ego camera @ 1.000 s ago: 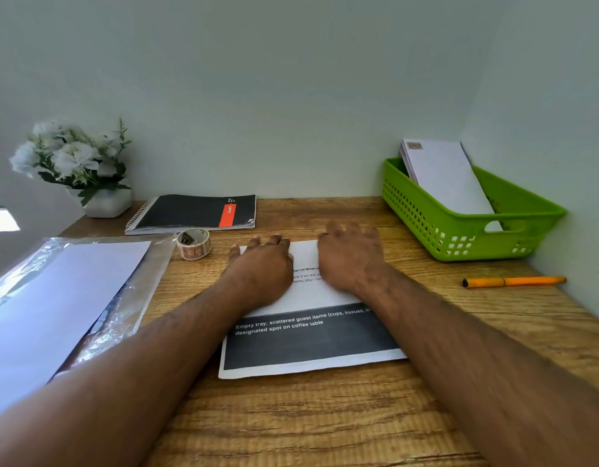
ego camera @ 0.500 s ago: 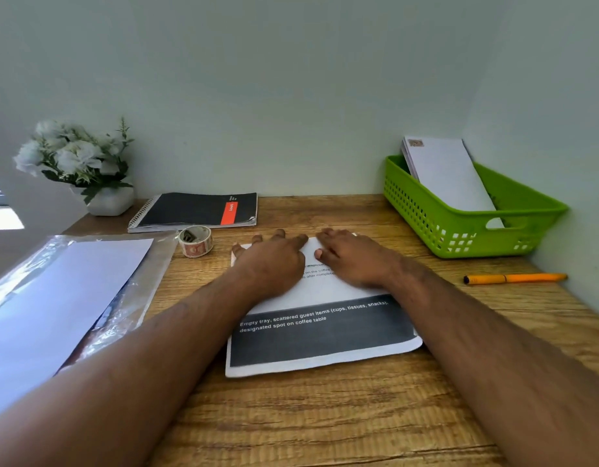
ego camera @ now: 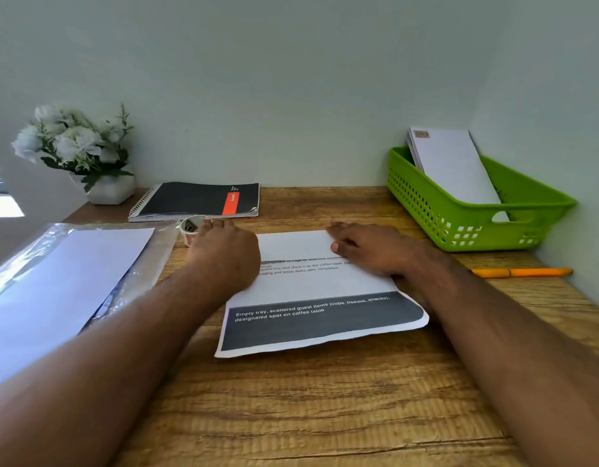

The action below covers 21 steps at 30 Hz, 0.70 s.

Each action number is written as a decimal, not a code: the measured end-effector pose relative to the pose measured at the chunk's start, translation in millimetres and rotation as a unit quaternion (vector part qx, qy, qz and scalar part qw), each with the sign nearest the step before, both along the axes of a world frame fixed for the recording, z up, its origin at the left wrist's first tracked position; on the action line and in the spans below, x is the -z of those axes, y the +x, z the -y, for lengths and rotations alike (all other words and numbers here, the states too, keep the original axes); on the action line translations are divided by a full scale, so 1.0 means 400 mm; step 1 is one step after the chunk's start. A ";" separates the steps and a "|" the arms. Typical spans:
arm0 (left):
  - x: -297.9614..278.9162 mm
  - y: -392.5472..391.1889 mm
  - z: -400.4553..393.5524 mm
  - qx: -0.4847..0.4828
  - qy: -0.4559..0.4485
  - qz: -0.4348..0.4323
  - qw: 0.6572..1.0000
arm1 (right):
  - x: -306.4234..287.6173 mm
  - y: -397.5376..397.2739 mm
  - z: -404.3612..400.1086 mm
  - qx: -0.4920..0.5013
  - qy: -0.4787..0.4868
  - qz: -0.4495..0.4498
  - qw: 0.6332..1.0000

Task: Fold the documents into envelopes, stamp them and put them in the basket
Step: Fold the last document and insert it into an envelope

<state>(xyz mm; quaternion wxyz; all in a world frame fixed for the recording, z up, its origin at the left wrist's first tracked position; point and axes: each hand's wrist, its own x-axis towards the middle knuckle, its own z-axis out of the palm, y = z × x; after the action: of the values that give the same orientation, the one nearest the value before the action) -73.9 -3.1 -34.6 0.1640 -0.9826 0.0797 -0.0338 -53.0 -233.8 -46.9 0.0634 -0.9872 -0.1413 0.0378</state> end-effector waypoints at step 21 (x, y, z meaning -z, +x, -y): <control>0.005 0.035 0.017 0.182 -0.401 0.300 0.846 | -0.052 0.020 0.041 0.011 0.402 0.171 0.900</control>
<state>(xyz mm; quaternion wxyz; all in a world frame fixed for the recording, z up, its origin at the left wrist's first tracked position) -59.8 -9.7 -36.4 -0.2371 -0.8728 0.1833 -0.3854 -45.0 -250.2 -26.3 0.4297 -0.8707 -0.1419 -0.1926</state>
